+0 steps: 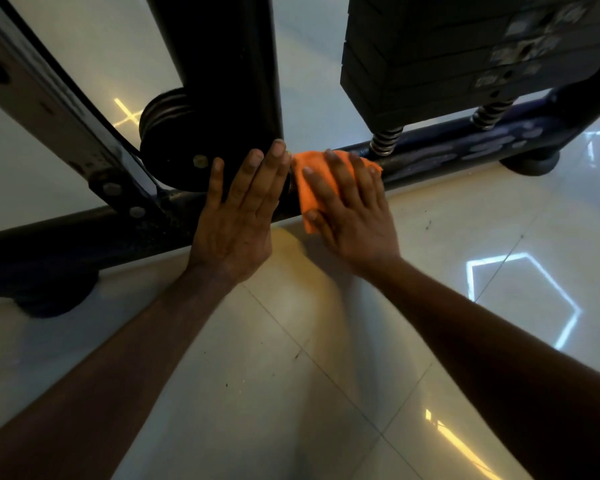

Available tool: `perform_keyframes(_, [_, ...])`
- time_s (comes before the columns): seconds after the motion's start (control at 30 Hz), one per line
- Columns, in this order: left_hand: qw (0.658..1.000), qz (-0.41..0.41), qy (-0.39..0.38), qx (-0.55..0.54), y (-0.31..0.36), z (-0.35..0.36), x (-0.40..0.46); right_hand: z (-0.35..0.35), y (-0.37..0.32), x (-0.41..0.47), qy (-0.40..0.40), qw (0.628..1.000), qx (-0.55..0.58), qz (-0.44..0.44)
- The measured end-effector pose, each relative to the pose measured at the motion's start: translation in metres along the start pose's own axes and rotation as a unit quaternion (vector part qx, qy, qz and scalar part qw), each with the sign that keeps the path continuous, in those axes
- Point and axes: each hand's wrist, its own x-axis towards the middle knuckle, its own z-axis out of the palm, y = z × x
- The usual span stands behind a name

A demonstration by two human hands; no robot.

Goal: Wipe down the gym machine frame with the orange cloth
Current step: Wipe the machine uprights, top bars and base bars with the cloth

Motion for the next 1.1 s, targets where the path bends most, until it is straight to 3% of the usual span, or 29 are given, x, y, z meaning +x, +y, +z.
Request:
perform_keyframes(0.07, [1.000, -0.001, -0.001, 0.002, 0.000, -0.002, -0.001, -0.004, 0.003, -0.001, 0.006, 0.997, 0.022, 0.069])
perform_keyframes(0.17, [1.000, -0.004, -0.018, -0.017, 0.001, -0.007, 0.002, -0.005, -0.045, 0.012, 0.025, 0.983, 0.076, 0.167])
perform_keyframes(0.23, [0.999, -0.012, -0.028, -0.025, 0.002, -0.009, 0.003, -0.009, -0.056, 0.015, 0.004, 0.984, 0.096, 0.147])
perform_keyframes(0.4, [0.996, -0.024, -0.067, -0.044, 0.013, -0.021, 0.002, -0.033, -0.007, 0.000, -0.064, 0.991, 0.103, 0.046])
perform_keyframes(0.53, [0.989, -0.034, -0.115, -0.082, 0.031, -0.028, 0.006, -0.060, -0.002, 0.000, -0.089, 0.981, 0.159, 0.062])
perform_keyframes(0.73, [0.953, -0.041, -0.156, -0.256, 0.068, -0.030, 0.000, -0.081, 0.021, -0.048, -0.075, 0.973, 0.180, 0.125])
perform_keyframes(0.97, [0.924, -0.118, -0.149, -0.332, 0.088, -0.021, 0.054, -0.085, 0.072, -0.055, -0.030, 0.961, 0.177, 0.211])
perform_keyframes(1.1, [0.905, -0.147, -0.194, -0.350, 0.092, -0.004, 0.100, -0.071, 0.065, -0.033, -0.012, 0.956, 0.178, 0.234])
